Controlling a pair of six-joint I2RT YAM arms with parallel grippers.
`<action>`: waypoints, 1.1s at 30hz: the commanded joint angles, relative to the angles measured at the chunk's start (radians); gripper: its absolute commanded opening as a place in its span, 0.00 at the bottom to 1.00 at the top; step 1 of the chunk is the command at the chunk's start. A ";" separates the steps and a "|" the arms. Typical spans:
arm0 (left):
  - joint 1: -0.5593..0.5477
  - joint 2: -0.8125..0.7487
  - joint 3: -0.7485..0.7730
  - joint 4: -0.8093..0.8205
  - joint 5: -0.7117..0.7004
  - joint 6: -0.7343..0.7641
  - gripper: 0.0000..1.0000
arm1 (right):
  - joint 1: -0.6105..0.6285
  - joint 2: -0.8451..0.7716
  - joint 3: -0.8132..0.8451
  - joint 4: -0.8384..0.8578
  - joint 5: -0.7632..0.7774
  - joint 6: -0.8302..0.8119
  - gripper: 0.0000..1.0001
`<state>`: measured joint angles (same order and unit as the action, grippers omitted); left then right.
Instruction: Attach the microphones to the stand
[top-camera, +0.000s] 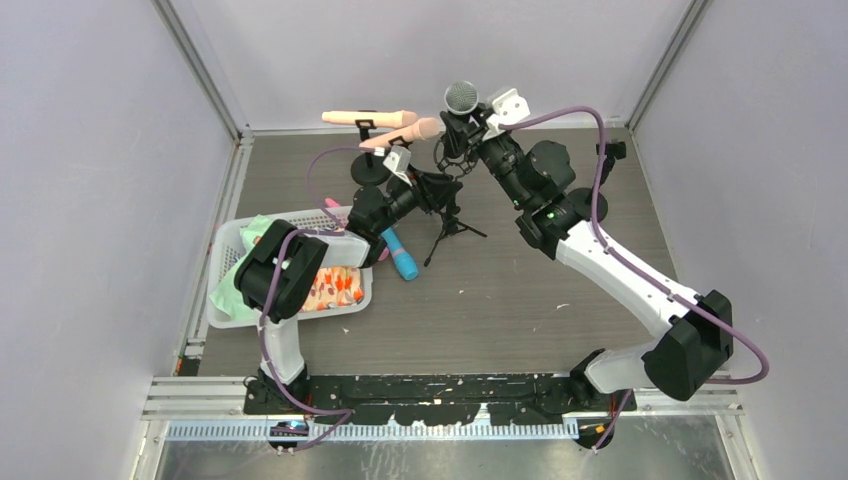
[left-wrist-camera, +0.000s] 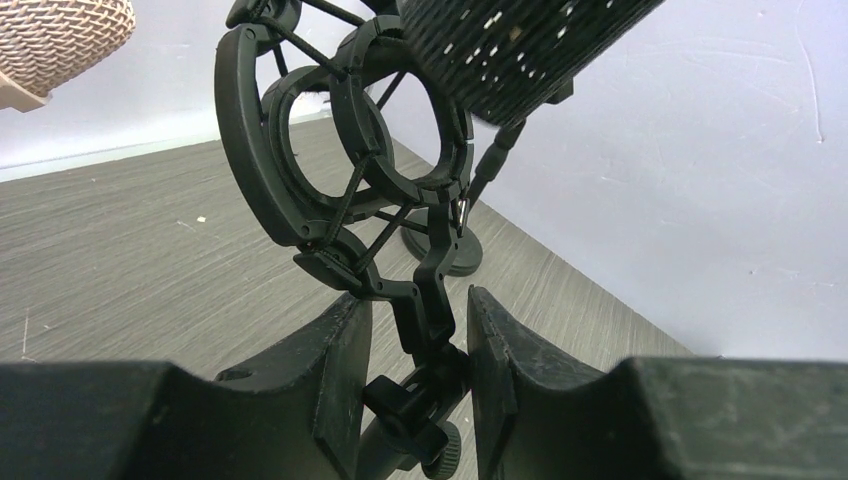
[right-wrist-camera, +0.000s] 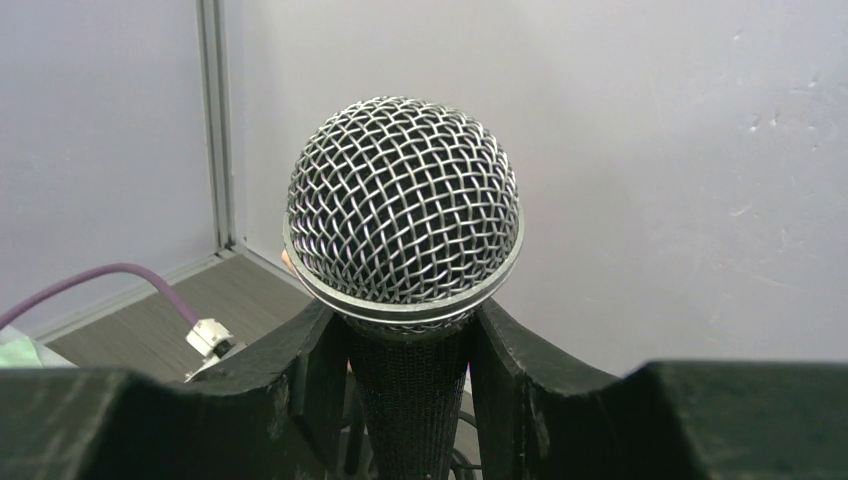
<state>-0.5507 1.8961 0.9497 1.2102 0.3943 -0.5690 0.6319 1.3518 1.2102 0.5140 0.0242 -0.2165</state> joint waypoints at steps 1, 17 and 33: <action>-0.008 -0.029 -0.022 -0.044 0.052 0.015 0.01 | 0.003 0.012 0.049 0.044 -0.011 -0.044 0.01; -0.011 -0.033 -0.020 -0.044 0.086 0.018 0.01 | 0.002 0.081 0.024 0.040 -0.005 -0.157 0.01; -0.012 -0.020 -0.020 -0.034 0.107 0.014 0.01 | 0.003 0.049 -0.184 0.044 -0.011 -0.249 0.05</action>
<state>-0.5484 1.8935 0.9493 1.2053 0.4129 -0.5732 0.6445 1.3979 1.0786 0.6327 -0.0547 -0.4442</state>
